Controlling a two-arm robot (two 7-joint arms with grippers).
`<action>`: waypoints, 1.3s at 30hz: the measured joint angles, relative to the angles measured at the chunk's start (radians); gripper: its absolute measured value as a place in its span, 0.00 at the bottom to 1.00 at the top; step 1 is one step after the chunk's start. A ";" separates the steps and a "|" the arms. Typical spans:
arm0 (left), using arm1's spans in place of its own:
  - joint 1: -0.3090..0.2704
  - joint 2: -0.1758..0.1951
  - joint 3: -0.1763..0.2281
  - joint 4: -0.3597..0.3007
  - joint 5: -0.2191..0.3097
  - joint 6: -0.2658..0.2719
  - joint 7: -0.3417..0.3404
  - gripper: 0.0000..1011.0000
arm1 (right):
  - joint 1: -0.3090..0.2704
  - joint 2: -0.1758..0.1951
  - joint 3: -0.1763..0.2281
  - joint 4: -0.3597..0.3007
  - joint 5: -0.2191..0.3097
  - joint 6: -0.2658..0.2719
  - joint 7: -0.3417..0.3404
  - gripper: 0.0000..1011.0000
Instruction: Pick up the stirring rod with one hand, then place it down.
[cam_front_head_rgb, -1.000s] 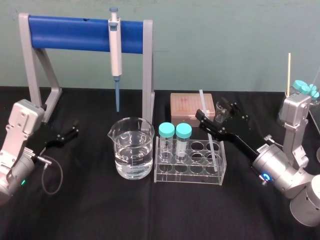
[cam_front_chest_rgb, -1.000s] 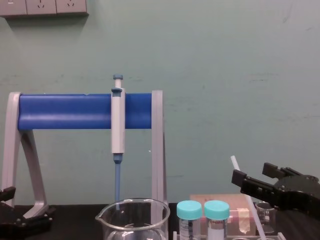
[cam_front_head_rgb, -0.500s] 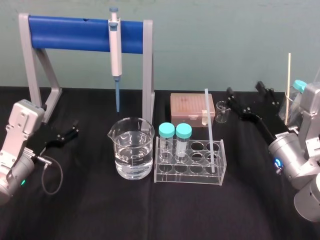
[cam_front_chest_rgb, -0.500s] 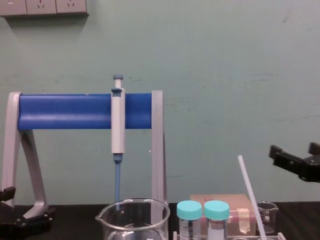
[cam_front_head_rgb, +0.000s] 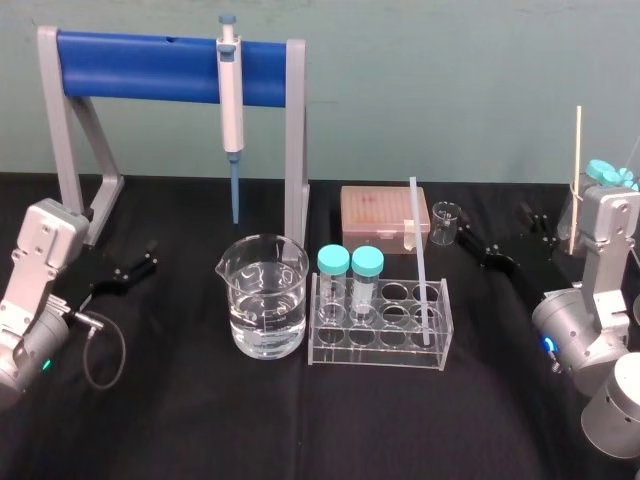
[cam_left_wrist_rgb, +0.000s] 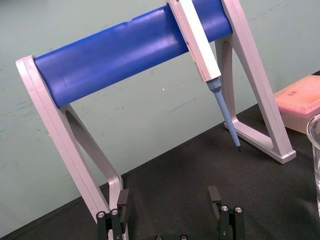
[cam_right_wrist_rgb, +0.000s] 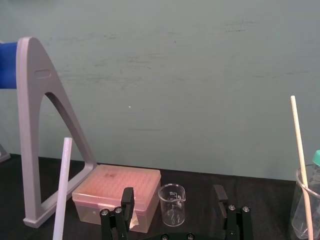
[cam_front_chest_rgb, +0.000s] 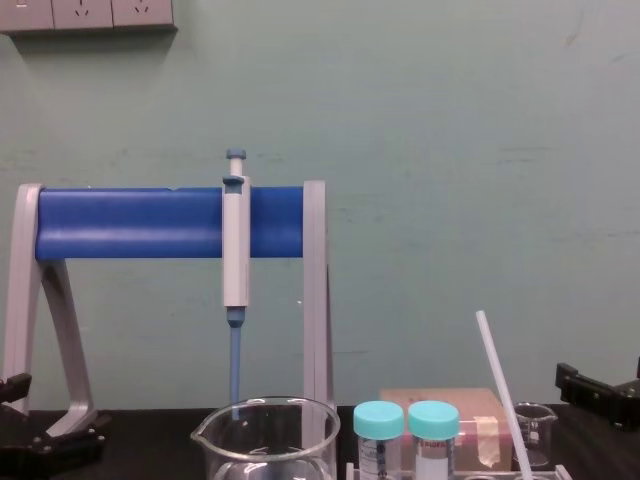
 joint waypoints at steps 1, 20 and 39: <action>0.000 0.000 0.000 0.000 0.000 0.000 0.000 0.99 | 0.001 -0.001 0.001 0.001 -0.003 0.002 -0.001 0.99; 0.000 0.000 0.000 0.000 0.000 0.000 0.000 0.99 | 0.000 0.002 -0.001 -0.002 0.002 -0.002 0.000 0.99; 0.000 0.000 0.000 0.000 0.000 0.000 0.000 0.99 | 0.000 0.003 -0.001 -0.003 0.004 -0.003 0.000 0.99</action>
